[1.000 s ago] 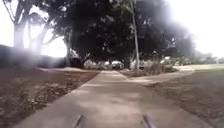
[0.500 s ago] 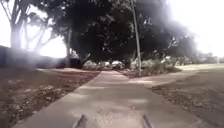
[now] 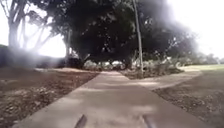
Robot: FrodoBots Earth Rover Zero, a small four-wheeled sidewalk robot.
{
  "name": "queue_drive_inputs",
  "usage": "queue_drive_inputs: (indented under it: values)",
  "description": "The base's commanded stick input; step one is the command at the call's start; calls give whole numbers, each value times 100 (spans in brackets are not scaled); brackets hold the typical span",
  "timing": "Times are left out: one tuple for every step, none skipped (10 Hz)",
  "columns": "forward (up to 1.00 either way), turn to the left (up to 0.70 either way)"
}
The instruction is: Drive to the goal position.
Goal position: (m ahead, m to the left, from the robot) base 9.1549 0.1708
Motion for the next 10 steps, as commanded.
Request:
queue_drive_inputs:
  values:
    - [70,0]
    - [70,0]
    - [70,0]
    - [70,0]
    - [70,0]
    - [70,0]
    - [70,0]
    - [70,0]
    - [70,0]
    - [70,0]
